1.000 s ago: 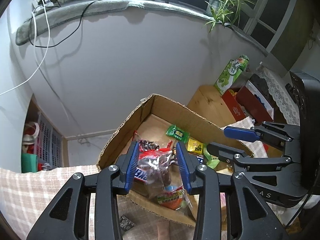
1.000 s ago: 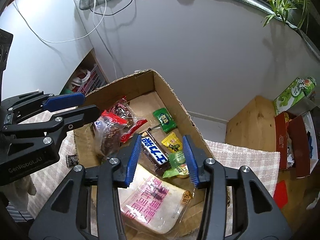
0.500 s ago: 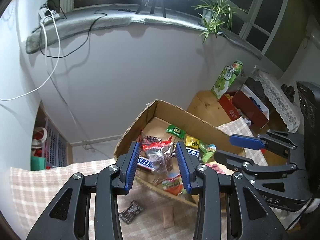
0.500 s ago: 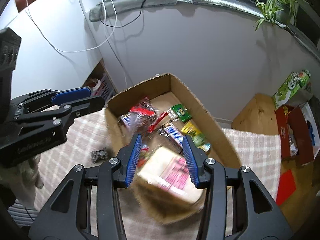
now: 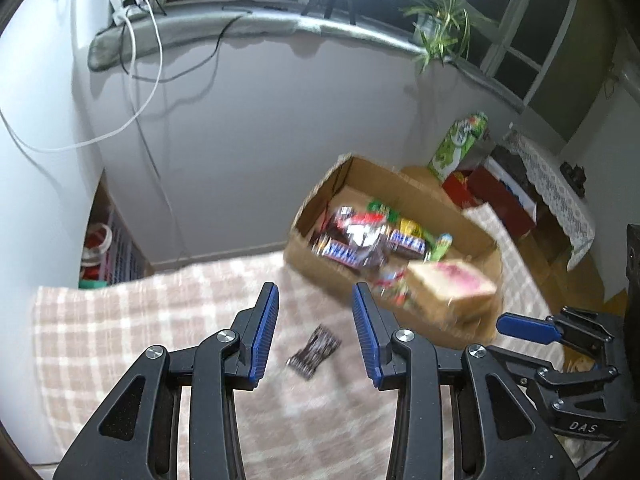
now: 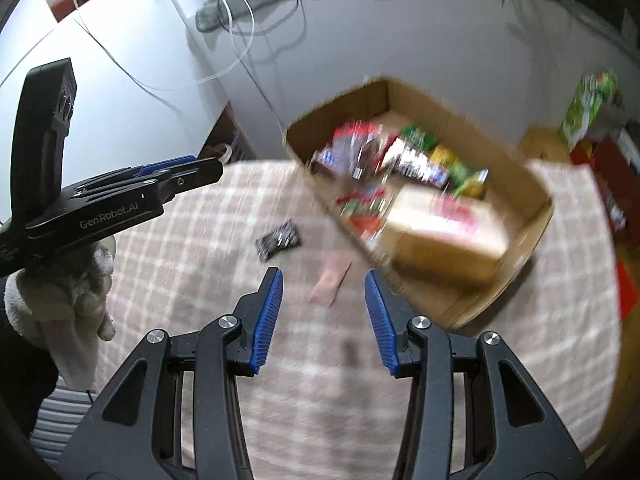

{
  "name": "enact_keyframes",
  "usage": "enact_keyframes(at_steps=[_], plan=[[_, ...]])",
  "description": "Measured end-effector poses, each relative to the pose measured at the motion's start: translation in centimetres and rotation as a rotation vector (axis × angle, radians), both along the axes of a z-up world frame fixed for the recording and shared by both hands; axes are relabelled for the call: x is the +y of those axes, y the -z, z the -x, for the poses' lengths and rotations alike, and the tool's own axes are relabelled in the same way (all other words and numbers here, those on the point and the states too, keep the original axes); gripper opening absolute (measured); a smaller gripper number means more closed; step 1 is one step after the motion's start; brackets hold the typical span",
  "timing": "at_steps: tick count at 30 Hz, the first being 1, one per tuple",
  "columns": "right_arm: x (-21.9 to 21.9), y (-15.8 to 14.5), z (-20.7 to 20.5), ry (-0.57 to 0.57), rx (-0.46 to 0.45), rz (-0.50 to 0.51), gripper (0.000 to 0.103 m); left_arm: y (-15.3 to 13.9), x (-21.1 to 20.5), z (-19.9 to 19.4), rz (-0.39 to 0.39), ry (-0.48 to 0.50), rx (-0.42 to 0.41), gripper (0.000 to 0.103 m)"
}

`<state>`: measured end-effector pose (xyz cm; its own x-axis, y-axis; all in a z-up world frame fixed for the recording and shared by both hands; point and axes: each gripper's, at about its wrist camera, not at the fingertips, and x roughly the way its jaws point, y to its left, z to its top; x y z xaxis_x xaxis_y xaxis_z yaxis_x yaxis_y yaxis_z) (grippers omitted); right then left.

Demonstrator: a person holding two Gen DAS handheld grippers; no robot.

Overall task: Organize snacks
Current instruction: 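Move the left tool to the black candy packet while the right tool approaches the pink candy, then grasp the black candy packet with the left gripper while the right gripper grasps the pink candy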

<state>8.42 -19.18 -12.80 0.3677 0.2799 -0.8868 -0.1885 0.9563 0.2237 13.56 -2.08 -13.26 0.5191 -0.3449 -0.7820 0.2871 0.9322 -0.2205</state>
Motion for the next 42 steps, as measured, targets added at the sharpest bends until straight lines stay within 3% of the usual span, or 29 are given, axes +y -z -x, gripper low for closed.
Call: enact_keyframes(at_steps=[6,12,27,39,42], plan=[[1.4,4.5,-0.1,0.06,0.069,0.035,0.045,3.1,1.0,0.8,0.009,0.035,0.058,0.036],[1.7,6.7,-0.9,0.106,0.09,0.055,0.045,5.6,1.2,1.0,0.009,0.084,0.09,0.036],[3.0,9.1,-2.9,0.114,0.112,0.097,0.045,8.2,-0.9,0.3,-0.019,0.225,0.122,0.036],[4.3,9.9,-3.9,0.08,0.112,0.159,0.045,9.6,-1.7,-0.2,-0.06,0.26,0.134,0.036],[5.0,9.9,-4.1,0.069,0.11,0.179,0.04,9.9,-2.1,-0.3,-0.071,0.265,0.136,0.036]])
